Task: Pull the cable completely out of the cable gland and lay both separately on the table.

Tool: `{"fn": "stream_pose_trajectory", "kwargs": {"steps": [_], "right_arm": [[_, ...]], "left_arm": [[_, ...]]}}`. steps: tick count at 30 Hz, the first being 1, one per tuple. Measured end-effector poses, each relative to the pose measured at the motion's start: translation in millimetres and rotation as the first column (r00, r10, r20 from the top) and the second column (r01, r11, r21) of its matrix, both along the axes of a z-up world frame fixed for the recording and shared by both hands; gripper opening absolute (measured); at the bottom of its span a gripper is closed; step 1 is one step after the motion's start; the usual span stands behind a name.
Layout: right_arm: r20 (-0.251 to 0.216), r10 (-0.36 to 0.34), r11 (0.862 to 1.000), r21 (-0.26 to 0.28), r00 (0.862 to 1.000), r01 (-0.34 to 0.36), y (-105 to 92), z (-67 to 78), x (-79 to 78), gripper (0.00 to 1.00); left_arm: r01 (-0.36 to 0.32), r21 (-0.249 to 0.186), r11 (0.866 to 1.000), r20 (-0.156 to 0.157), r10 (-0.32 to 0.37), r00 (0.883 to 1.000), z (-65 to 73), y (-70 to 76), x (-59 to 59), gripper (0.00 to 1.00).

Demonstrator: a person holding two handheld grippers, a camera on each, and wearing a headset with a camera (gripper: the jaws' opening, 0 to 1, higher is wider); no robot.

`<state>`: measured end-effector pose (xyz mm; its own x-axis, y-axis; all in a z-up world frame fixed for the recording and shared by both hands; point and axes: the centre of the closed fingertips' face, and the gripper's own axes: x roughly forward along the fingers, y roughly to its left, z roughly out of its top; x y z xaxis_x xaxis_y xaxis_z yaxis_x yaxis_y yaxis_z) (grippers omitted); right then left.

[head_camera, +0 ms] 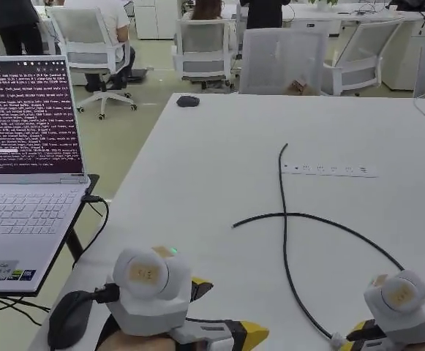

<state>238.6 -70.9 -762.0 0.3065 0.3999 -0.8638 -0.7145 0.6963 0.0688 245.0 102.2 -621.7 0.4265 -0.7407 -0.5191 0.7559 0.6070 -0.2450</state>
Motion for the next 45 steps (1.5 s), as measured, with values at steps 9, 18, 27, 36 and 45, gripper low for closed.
{"fn": "stream_pose_trajectory", "kwargs": {"steps": [9,18,27,36,45], "right_arm": [[0.016,0.034,0.999,-0.015,0.999,-0.034,0.2,0.6,0.0,0.13],[0.05,0.071,0.997,-0.017,0.996,-0.07,2.0,14.2,1.9,0.13],[0.144,0.17,0.985,-0.041,0.975,-0.166,11.5,49.9,10.4,0.12],[0.213,0.212,0.976,-0.004,0.954,-0.216,34.2,88.5,13.8,0.11],[0.301,0.328,0.94,-0.013,0.895,-0.34,63.2,124.4,5.6,0.11]], "left_arm": [[0.007,0.006,1.0,-0.004,-0.007,1.0,-1.9,-0.4,-0.7,0.68],[0.02,0.014,1.0,-0.004,-0.02,1.0,-2.7,-1.6,-2.2,0.67],[0.038,0.021,0.999,0.005,-0.038,0.999,-2.8,-4.2,-4.3,0.66],[0.051,0.018,0.999,0.029,-0.051,0.998,1.1,-6.8,-4.2,0.65],[0.061,0.01,0.998,0.061,-0.061,0.996,7.2,-8.7,-3.3,0.61]]}}
